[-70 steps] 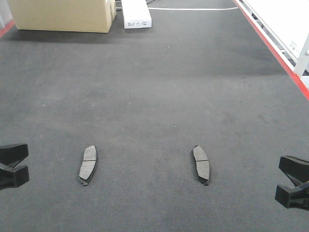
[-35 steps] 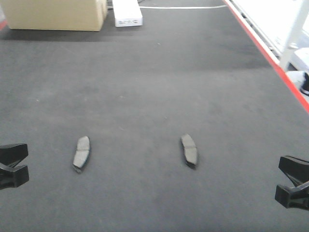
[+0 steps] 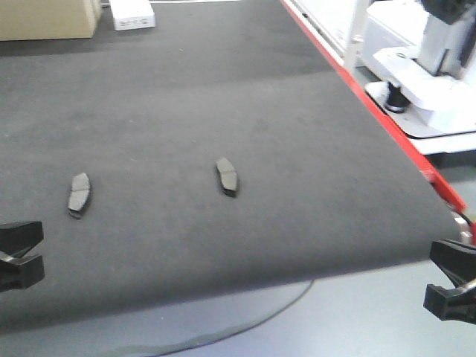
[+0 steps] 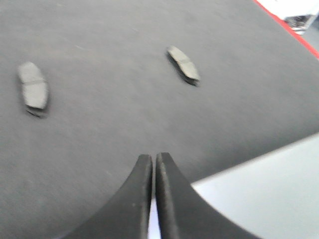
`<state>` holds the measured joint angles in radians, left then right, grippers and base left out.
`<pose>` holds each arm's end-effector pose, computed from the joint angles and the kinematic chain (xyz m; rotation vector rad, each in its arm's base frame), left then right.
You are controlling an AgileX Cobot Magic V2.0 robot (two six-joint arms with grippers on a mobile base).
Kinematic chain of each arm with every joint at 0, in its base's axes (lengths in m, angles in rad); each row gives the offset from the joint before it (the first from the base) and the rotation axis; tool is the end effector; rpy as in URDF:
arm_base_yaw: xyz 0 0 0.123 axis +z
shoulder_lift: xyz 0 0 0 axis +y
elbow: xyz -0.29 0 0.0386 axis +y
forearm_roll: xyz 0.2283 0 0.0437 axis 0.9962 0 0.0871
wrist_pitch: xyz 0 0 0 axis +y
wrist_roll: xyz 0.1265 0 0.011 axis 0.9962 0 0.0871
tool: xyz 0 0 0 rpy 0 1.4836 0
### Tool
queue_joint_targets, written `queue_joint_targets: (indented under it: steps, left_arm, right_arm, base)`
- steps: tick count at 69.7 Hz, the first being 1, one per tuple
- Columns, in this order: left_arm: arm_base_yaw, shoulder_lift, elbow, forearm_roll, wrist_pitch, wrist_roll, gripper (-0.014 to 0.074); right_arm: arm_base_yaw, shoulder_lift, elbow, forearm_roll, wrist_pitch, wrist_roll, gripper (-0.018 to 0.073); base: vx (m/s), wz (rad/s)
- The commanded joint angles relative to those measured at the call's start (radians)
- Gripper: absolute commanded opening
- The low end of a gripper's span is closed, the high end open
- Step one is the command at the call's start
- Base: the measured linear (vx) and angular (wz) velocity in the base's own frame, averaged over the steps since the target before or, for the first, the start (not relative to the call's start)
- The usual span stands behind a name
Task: Move and align brake pads A on conveyor
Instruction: 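Drive the base away from the conveyor belt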
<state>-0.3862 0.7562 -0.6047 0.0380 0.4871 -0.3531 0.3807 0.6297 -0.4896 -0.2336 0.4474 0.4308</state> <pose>0.1453 -0.0566 0.2923 0.0609 2.1469 -0.3971 0.1273 0.0372 0.2769 -0.1044 2.0659 0.2677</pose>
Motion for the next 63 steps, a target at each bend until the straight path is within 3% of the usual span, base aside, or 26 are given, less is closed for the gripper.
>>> queue_joint_targets:
  steps: [1,33,63]
  left_arm:
    - [-0.005,-0.003,-0.025,-0.002,-0.060,-0.005,-0.0008]
    - [-0.005,-0.003,-0.025,-0.002,-0.060,-0.005,-0.0008]
    - [-0.005,-0.003,-0.025,-0.002,-0.060,-0.005,-0.0008]
  right_arm:
    - [-0.001,0.000,-0.028,-0.018,-0.065,-0.003,-0.0010]
    - [-0.001,0.000,-0.028,-0.018,-0.065,-0.003,-0.0010]
    - [-0.001,0.000,-0.028,-0.018,-0.057,-0.003,-0.0010]
  base:
    - [-0.26,-0.26]
    - [-0.22,-0.30]
    - [-0.19,-0.68]
